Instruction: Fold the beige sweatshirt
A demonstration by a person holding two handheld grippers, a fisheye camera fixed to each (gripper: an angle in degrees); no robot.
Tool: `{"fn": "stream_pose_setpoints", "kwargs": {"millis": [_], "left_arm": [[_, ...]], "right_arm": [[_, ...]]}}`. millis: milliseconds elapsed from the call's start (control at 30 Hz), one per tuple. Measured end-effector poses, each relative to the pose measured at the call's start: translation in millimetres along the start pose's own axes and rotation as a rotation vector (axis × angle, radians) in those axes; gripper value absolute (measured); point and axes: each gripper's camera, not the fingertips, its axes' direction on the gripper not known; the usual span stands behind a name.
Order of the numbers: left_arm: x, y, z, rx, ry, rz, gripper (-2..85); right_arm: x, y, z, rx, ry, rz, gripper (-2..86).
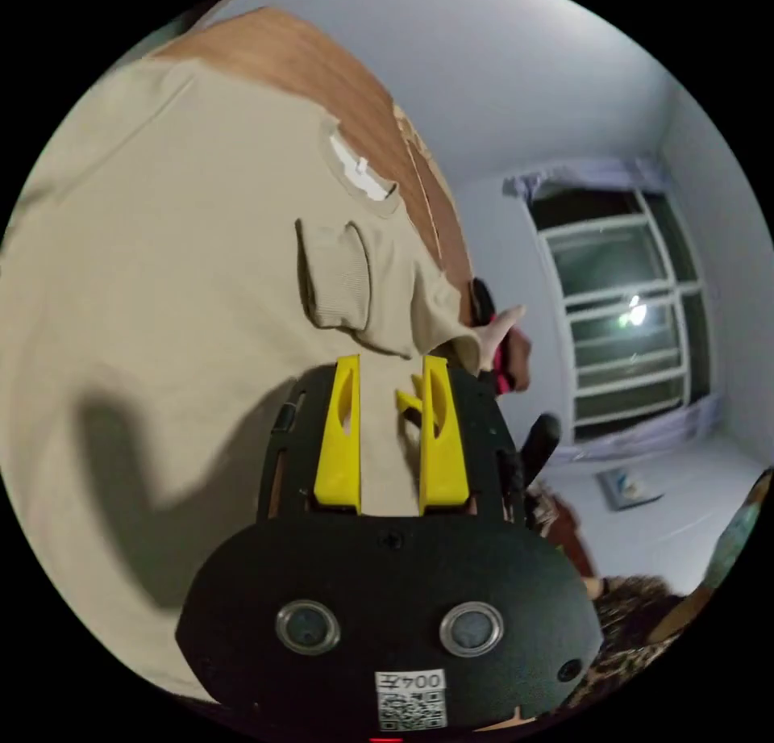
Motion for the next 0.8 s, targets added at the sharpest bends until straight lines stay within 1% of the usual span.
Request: {"fn": "stream_pose_setpoints", "kwargs": {"millis": [67, 233, 367, 467, 633, 700, 800], "left_arm": [[-15.1, -12.5, 5.7, 0.025, 0.108, -0.147, 11.0], [-14.8, -30.5, 12.4, 0.033, 0.080, -0.228, 11.8], [-16.2, -38.6, 10.0, 0.109, 0.113, -0.300, 11.6], [-13.4, -42.5, 13.6, 0.141, 0.116, -0.312, 10.1], [2.1, -41.2, 25.6, 0.166, 0.047, -0.259, 4.7], [24.1, -46.2, 26.6, 0.167, 0.008, -0.182, 3.7], [82.4, -59.6, 20.0, 0.170, -0.088, 0.001, 3.0]], "right_arm": [[3.4, 5.1, 5.0, 0.000, -0.007, 0.003, 10.9], [9.9, 13.2, 12.4, -0.002, -0.014, 0.004, 11.0], [17.5, 18.5, 16.5, -0.005, -0.027, 0.007, 11.3], [21.2, 21.2, 17.8, -0.006, -0.030, 0.002, 11.4], [31.0, 23.6, 17.7, -0.009, -0.049, 0.005, 11.4], [34.6, 23.9, 16.9, -0.010, -0.055, 0.008, 11.4], [39.3, 23.8, 14.3, -0.011, -0.058, 0.009, 11.4]]}}
